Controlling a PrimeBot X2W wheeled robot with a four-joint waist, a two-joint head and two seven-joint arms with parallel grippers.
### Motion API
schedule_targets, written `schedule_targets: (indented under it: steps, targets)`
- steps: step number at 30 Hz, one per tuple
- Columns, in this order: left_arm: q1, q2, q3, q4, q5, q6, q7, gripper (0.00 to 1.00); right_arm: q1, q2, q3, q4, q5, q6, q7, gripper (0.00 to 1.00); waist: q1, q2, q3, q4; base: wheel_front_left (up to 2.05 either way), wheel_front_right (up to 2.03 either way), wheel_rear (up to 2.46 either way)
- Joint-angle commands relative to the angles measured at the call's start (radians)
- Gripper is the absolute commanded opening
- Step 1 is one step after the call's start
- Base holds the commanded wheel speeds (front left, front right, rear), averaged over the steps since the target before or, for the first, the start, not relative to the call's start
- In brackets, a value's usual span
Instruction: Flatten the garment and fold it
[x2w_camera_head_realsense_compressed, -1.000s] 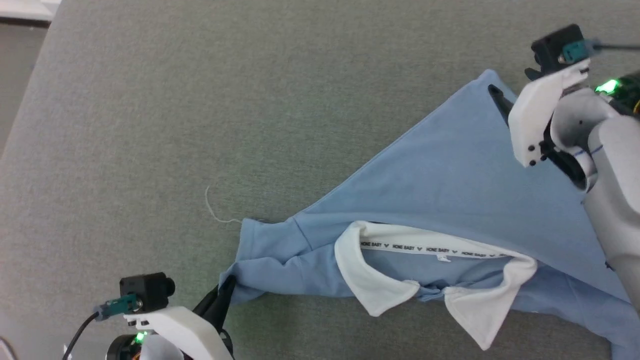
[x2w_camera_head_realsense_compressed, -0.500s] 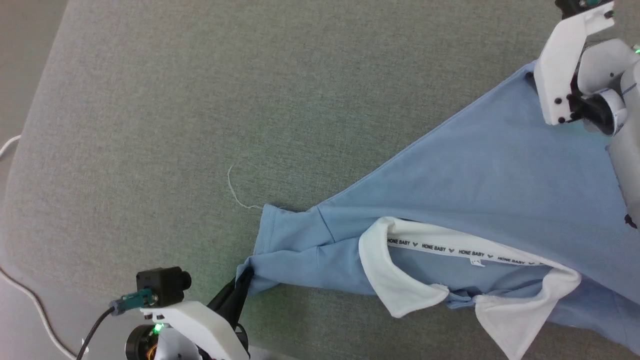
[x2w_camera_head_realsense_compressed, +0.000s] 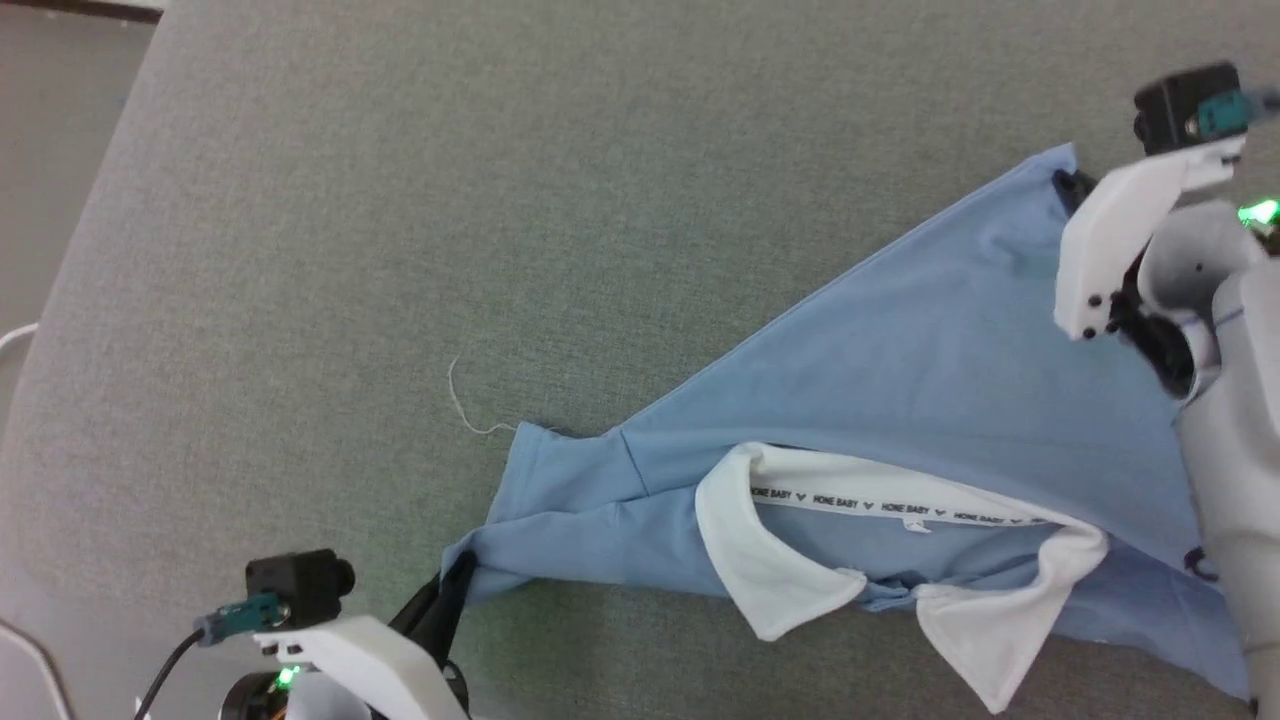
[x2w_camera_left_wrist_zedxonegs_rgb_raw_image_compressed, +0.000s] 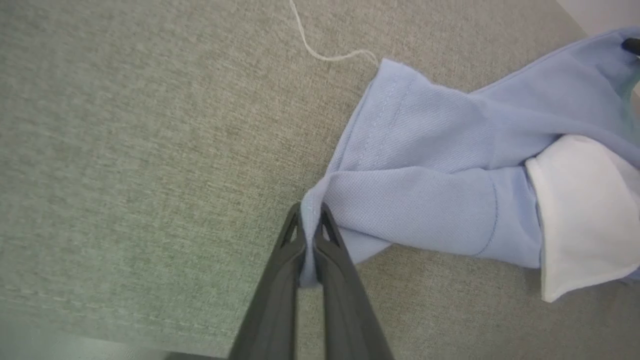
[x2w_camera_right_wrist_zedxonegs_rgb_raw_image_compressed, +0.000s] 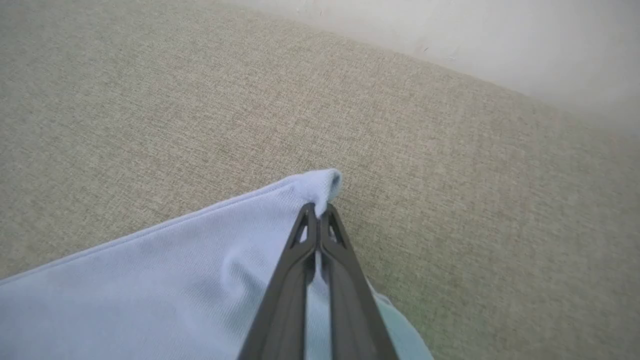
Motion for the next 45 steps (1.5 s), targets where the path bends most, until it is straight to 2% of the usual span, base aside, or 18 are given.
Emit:
schedule_targets:
  steps: [1,5,9,16,22,27,32,38,43,45]
  targets:
    - [0.017,0.01,0.01,-0.007,0.001,0.01,-0.006,0.0,0.045,0.01,-0.015,-0.032,0.006,-0.002,-0.035,0.0,0.0,0.0,-0.048,-0.039,0.0,0.0,0.0]
    - [0.037,0.029,0.032,-0.034,0.015,0.025,-0.023,0.0,0.199,0.04,-0.087,-0.158,0.025,-0.002,-0.131,0.0,0.0,0.0,-0.1,-0.076,0.0,0.0,0.0]
    - [0.042,0.044,0.056,-0.061,0.043,0.04,-0.065,0.0,0.349,0.082,-0.197,-0.307,0.031,-0.002,-0.174,0.0,0.0,0.0,-0.138,-0.115,0.0,0.0,0.0]
    - [0.005,0.074,0.087,-0.111,0.092,0.051,-0.134,0.0,0.541,0.158,-0.314,-0.577,0.008,-0.002,-0.137,0.0,0.0,0.0,-0.179,-0.177,0.0,0.0,0.0]
    - [-0.136,0.114,0.097,-0.16,0.113,0.028,-0.151,0.0,0.579,0.155,-0.334,-0.769,-0.014,-0.002,-0.058,0.0,0.0,0.0,-0.192,-0.206,0.0,0.0,0.0]
    - [-0.344,0.13,0.097,-0.176,0.071,-0.006,-0.114,0.0,0.501,0.075,-0.3,-0.862,-0.034,-0.002,0.042,0.0,0.0,0.0,-0.174,-0.227,0.0,0.0,0.0]
    - [-0.598,0.145,0.093,-0.139,0.031,-0.028,-0.052,0.0,0.333,-0.01,-0.239,-0.881,-0.031,-0.002,0.138,0.0,0.0,0.0,-0.109,-0.254,0.0,0.0,0.0]
    - [-0.963,0.149,0.107,-0.023,0.032,-0.011,-0.03,0.0,0.062,-0.084,-0.148,-0.8,-0.025,-0.002,0.202,0.0,0.0,0.0,0.014,-0.285,0.0,0.0,0.0]
    - [-1.249,0.16,0.113,0.097,0.072,0.006,-0.056,0.0,-0.169,-0.094,-0.083,-0.696,-0.035,-0.002,0.207,0.0,0.0,0.0,0.113,-0.308,0.0,0.0,0.0]
    - [-1.299,0.166,0.115,0.116,0.083,0.01,-0.064,0.0,-0.217,-0.091,-0.075,-0.675,-0.042,-0.002,0.2,0.0,0.0,0.0,0.132,-0.313,0.0,0.0,0.0]
